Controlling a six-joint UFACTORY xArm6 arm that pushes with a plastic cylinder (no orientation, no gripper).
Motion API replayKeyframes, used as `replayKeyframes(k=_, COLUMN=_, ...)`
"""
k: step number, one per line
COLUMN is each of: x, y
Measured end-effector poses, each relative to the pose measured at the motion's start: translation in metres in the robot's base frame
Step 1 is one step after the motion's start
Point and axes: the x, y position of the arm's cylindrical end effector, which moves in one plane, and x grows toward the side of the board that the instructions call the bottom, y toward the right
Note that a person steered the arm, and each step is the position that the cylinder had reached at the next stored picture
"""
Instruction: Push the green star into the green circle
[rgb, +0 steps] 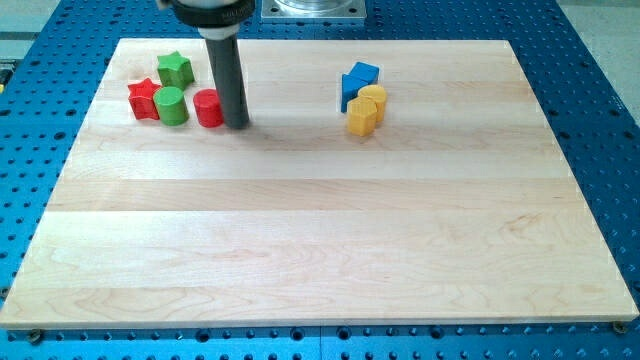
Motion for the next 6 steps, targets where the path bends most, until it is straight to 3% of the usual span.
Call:
replayKeyframes(k=1, x=-0.018, y=-0.024)
replayKeyframes(k=2, x=-0.081, y=0.018)
replayKeyframes(k=3, x=-0.146, y=0.009)
replayKeyframes(k=4, x=-0.142, y=-0.042)
replayKeyframes(k=5, x=-0.109, y=-0.086)
replayKeyframes(k=6, x=-0.062, y=-0.094)
